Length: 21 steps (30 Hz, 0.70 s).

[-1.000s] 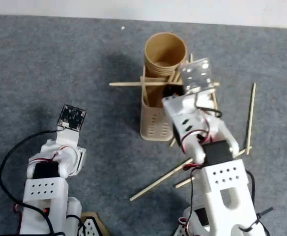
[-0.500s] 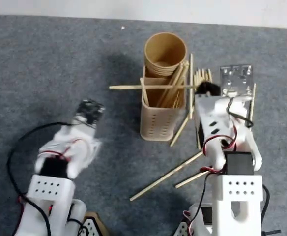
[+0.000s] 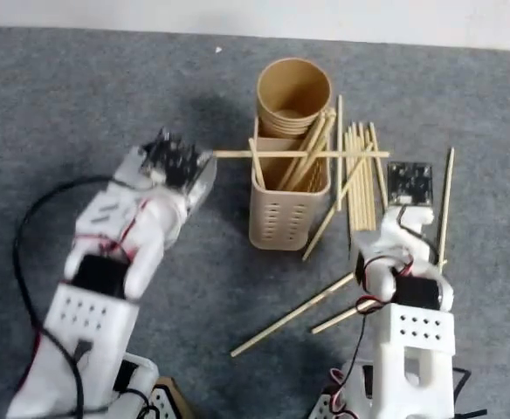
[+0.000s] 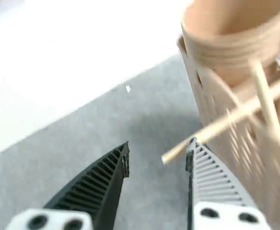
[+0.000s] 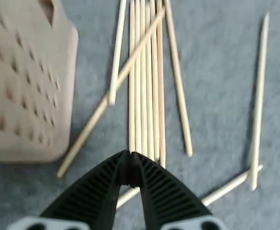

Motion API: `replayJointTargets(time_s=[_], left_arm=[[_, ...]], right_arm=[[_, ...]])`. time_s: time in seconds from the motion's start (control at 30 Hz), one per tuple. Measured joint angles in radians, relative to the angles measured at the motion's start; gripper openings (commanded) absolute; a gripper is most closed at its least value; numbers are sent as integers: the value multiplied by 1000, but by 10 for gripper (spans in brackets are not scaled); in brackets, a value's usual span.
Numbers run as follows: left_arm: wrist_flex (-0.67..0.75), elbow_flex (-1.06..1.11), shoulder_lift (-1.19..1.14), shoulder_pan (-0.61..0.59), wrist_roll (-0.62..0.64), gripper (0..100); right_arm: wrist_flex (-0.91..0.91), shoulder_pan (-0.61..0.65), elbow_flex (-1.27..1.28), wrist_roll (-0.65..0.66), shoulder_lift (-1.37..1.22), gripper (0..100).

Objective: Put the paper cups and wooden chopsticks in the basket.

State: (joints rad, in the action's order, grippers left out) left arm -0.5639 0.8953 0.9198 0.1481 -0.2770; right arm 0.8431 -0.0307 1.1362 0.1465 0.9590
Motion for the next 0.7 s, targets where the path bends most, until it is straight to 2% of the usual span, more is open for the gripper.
replayJointTargets(time_s=[0.2, 0.33, 0.43, 0.53, 0.7], left_arm=[[0, -413, -425, 0, 0, 203], [-103, -721, -646, 0, 0, 203], [-209, -901, -727, -8, 0, 203], [-315, -924, -783, -41, 0, 200], [-522, -746, -789, -15, 0, 131]], right_arm=[[-75, -3, 132, 0, 0, 8], [-199, -2, 222, 0, 0, 8], [-221, -3, 238, 0, 0, 8], [-229, -3, 241, 0, 2, 8], [-229, -3, 241, 0, 3, 8]])
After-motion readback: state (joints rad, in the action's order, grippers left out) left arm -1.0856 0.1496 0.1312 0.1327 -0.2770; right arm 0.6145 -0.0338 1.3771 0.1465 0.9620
